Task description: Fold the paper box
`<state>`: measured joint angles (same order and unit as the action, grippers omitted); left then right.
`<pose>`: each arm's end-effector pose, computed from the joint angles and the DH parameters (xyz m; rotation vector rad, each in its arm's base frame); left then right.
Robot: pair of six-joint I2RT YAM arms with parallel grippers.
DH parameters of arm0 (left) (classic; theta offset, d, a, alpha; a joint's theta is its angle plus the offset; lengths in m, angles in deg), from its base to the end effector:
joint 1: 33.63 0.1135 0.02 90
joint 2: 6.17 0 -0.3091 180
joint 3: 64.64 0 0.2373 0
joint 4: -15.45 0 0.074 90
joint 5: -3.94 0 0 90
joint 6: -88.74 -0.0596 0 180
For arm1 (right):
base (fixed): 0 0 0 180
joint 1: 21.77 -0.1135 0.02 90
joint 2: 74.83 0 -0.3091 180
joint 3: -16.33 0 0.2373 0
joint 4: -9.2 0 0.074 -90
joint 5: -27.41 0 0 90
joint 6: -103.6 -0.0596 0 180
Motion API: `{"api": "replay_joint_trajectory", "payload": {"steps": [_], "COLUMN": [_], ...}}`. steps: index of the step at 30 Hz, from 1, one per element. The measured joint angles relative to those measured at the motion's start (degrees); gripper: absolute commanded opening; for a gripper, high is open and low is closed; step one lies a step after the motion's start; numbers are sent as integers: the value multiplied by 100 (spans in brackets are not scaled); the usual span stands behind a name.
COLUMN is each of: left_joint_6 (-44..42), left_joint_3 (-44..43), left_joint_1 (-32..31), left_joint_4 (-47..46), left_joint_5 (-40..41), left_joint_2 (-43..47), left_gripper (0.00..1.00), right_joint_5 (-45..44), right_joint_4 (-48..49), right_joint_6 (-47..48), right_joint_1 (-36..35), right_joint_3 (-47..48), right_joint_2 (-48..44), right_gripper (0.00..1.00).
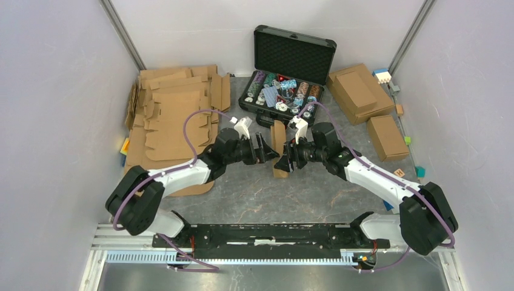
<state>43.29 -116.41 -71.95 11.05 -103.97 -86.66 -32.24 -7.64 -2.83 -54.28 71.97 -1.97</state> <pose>0.2210 -0.1980 0.2505 0.1033 2.1955 -1.1923 0.2026 0.1649 0.2684 -0.6340 2.1773 1.0478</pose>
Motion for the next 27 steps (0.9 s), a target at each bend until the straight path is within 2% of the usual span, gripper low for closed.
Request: {"api": "replay_joint_trajectory", "payload": {"steps": [2,8,9,11,13,20,27], "left_joint_6": [20,52,48,55,50,50,55], "left_joint_3": [-160,-546,-566,-568,-570,-586,-586], "left_joint_1": [0,2,0,2,2,22,37], "left_joint_4": [2,4,4,4,9,7,-9], "left_joint_5": [2,-2,-7,-7,-4,-11,-48], "left_joint_2": [-208,-857,-920,-973,-988,-990,-990], "left_gripper": [83,57,55,53,51,50,53], "right_joint_5": [31,70,66,35,-66,-1099,-1759], "right_joint_4": [0,-9,-20,-87,-175,-911,-1185], "right_joint_6": [0,4,11,20,35,179,103], "right_joint_1": [0,0,0,0,0,4,-131], "right_joint_3": [0,0,0,2,9,190,378], "right_joint_2": [0,0,0,0,-52,-382,-103], "right_gripper": [69,74,77,91,93,98,98]}}
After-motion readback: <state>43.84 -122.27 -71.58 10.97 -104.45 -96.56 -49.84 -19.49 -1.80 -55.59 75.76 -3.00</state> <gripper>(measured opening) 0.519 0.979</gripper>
